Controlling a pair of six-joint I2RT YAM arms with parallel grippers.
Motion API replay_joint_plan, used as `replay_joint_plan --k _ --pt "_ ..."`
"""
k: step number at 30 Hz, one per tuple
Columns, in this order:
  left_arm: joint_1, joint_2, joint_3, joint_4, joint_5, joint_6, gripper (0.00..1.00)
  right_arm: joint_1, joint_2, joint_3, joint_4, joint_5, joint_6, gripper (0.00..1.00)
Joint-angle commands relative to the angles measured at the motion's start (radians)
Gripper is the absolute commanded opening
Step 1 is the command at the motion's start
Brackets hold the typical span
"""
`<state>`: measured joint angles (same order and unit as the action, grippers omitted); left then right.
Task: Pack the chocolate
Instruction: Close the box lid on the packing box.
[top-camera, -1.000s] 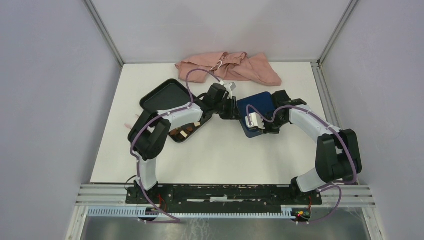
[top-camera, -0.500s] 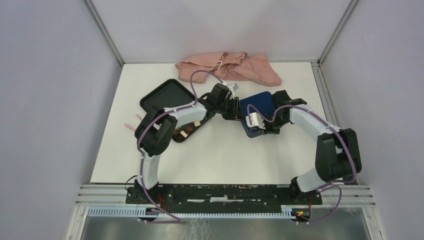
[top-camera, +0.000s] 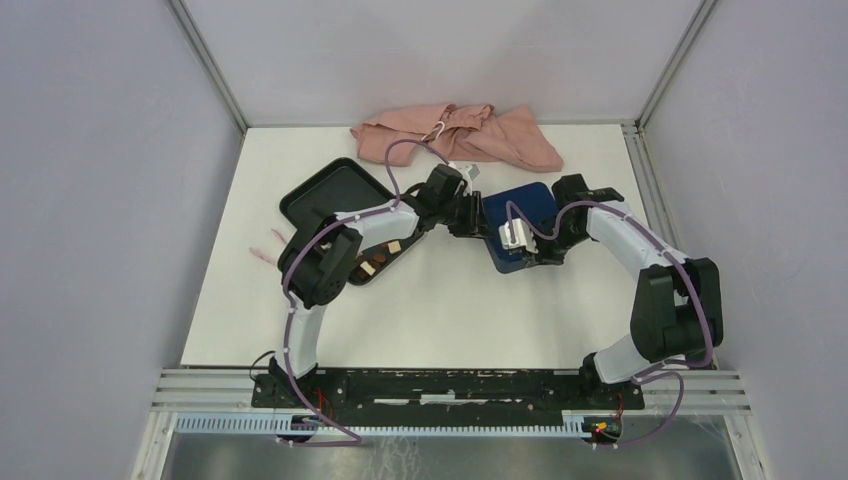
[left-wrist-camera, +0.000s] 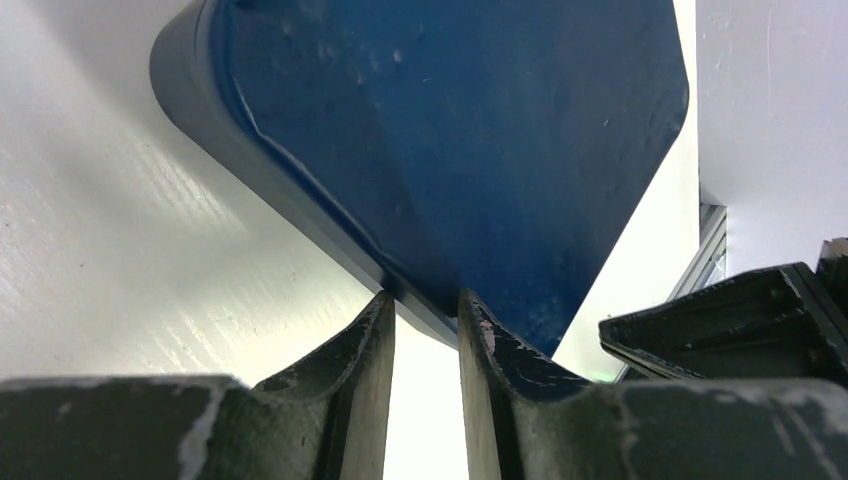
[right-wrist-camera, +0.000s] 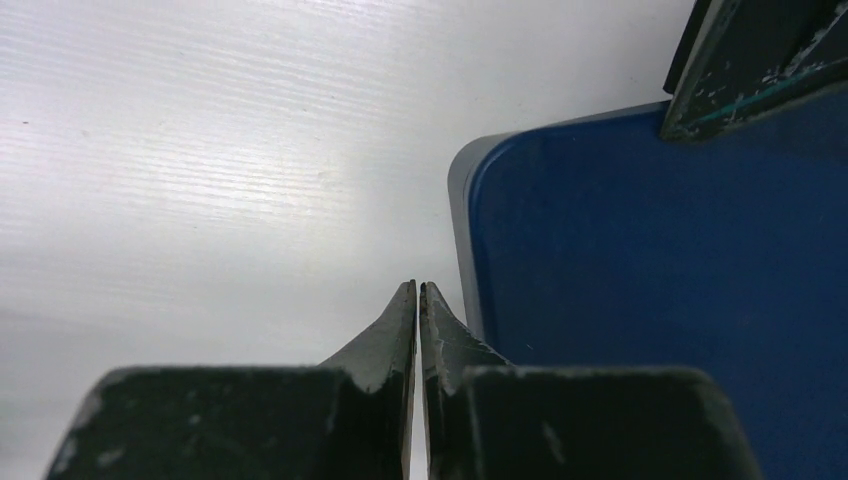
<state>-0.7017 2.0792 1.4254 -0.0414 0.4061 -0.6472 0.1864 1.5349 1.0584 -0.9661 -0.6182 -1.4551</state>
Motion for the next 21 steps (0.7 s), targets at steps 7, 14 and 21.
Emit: replay_joint_plan --k 7,14,21 --pt "0.000 0.047 0.086 0.038 0.029 -0.038 0.36 -0.151 -0.005 0.122 0.005 -0.209 0.161 0.08" --pt "0.000 0.068 0.107 0.061 0.042 -0.046 0.36 -0.171 -0.087 0.073 0.308 0.072 0.504 0.07" --pt "0.001 0.091 0.133 0.060 0.054 -0.053 0.36 -0.175 0.042 0.069 0.263 0.333 0.492 0.05"
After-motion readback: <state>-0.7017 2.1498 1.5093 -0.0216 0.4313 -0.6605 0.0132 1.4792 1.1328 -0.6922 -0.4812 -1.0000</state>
